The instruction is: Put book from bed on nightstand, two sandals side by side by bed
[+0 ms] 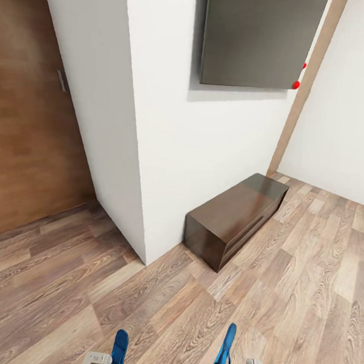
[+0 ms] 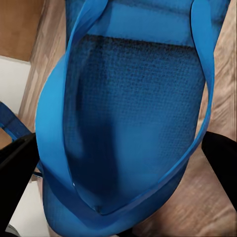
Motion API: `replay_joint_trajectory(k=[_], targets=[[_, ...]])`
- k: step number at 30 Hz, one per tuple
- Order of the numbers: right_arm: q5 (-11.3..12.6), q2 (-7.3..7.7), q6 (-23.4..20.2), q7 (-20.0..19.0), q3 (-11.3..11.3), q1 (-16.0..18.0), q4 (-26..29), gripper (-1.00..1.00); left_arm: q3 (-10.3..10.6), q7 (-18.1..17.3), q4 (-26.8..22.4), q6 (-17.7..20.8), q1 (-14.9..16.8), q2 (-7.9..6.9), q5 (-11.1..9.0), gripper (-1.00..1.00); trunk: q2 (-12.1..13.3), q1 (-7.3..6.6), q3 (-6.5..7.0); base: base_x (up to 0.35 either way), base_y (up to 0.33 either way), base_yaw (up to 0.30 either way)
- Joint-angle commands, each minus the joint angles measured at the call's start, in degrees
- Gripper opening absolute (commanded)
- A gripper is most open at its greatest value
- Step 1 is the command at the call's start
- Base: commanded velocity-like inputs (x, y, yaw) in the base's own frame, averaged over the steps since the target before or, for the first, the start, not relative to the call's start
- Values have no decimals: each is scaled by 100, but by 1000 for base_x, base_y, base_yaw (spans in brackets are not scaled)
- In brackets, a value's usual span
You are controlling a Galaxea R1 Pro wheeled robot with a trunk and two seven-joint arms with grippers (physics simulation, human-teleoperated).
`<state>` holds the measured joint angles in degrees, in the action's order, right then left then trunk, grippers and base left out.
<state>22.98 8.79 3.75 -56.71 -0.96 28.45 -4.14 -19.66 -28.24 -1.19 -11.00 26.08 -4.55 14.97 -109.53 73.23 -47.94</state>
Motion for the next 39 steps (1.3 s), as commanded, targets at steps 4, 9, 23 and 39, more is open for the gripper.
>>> replay_joint_trajectory(k=[4,9,23,39], targets=[[-4,0,38,-16,-8,11,-25,-100,-46,2,5,-34,3,-2,68,-100,-2,-1,-5,0,0,-283],[-4,0,38,-19,-9,11,-25,-100,-46,2,5,-34,2,9,68,-100,-2,-1,-5,0,0,-282],[-5,0,38,-17,-9,11,-25,-100,-46,2,5,-34,2,42,70,-100,-2,-1,-5,0,0,-282],[-4,0,38,-15,-8,11,-25,-100,-46,2,5,-34,2,50,70,-100,-2,-1,-5,0,0,-283]])
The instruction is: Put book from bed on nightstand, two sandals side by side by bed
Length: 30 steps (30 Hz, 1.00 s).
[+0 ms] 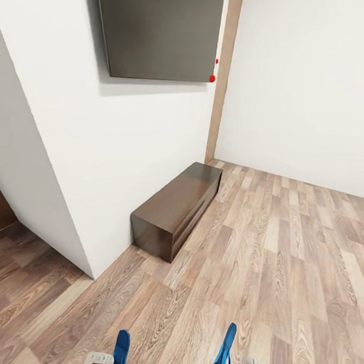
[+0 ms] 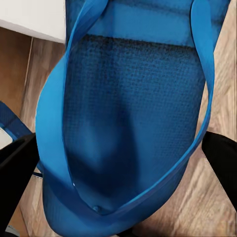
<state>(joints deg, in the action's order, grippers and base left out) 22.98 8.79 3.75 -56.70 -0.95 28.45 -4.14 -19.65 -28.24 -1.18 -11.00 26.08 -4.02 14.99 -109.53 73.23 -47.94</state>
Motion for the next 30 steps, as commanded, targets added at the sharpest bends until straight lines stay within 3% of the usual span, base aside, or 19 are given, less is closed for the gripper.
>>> replay_joint_trajectory(k=[1,30], targets=[[-5,0,38,-16,-10,11,-25,-100,-47,2,3,-33,2,12,66,-100,-2,-1,-5,0,0,-283],[-5,-1,44,-17,-10,12,-25,-100,-47,2,3,-33,2,77,74,-100,-2,-1,-5,0,0,-283]])
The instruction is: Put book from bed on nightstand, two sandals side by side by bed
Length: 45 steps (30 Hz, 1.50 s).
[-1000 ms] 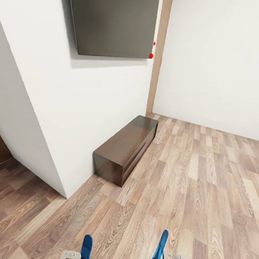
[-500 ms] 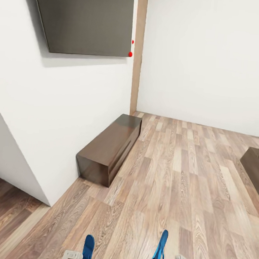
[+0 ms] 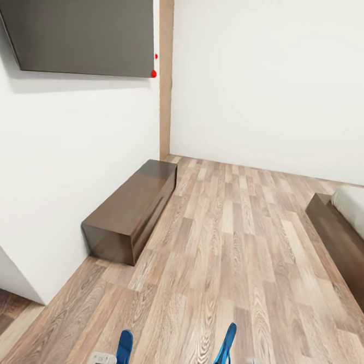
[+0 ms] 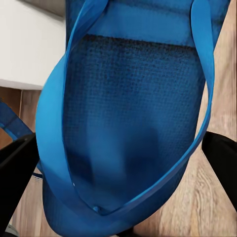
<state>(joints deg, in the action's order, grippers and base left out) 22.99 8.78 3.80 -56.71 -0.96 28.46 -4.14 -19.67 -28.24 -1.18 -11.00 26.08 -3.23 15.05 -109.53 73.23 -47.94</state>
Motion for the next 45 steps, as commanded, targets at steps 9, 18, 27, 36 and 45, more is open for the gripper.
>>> replay_joint_trajectory(k=[9,18,27,36,45], targets=[[-5,0,40,-16,-9,10,-26,-100,-46,2,3,-33,2,-2,68,-100,-2,-1,-5,0,0,-283],[-5,0,40,-16,-7,10,-26,-100,-46,2,3,-33,2,-2,68,-100,-2,-1,-5,0,0,-283],[-5,-1,40,-19,-9,10,-26,-100,-46,2,3,-33,2,-2,68,-100,-2,-1,-5,0,0,-283],[-5,-1,41,-18,-9,10,-26,-100,-46,2,3,-33,2,17,68,-100,-2,-1,-5,0,0,-283],[-5,-4,41,-19,-10,10,-26,-100,-46,2,3,-33,2,59,68,-100,-2,-1,-5,0,0,-283]])
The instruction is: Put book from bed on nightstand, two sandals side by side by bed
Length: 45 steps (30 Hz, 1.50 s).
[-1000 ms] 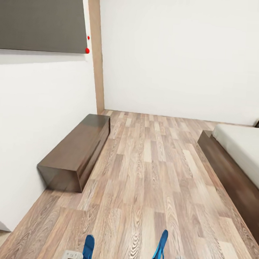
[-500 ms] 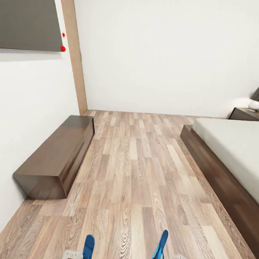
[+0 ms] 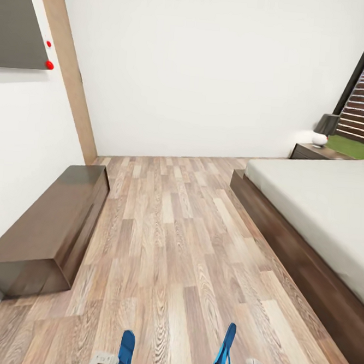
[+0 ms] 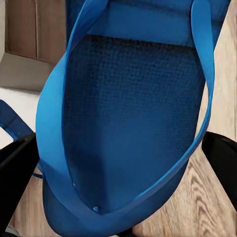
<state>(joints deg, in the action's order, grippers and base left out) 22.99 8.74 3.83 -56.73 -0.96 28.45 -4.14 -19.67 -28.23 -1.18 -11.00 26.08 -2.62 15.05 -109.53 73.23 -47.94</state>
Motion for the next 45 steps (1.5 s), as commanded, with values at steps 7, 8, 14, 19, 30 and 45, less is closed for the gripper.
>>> replay_joint_trajectory(k=[7,8,14,19,30,45], targets=[[-5,-4,38,-14,-6,11,-26,-100,-46,2,3,-34,0,6,68,-100,-2,-1,-5,0,0,-283],[-5,-4,38,-14,-7,11,-26,-100,-46,2,3,-34,-4,6,68,-100,-2,-1,-5,0,0,-283],[-5,-4,39,-16,-7,11,-26,-100,-46,2,3,-34,-23,7,68,-100,-2,-1,-5,0,0,-283],[-6,-4,39,-14,-7,11,-26,-100,-46,2,3,-34,-24,7,68,-100,-2,-1,-5,0,0,-283],[-5,-4,38,-14,-9,11,-26,-100,-46,2,3,-34,-24,7,68,-100,-2,-1,-5,0,0,-283],[-6,-4,39,-15,-6,11,-26,-100,-46,2,3,-34,-24,7,68,-100,-2,-1,-5,0,0,-283]])
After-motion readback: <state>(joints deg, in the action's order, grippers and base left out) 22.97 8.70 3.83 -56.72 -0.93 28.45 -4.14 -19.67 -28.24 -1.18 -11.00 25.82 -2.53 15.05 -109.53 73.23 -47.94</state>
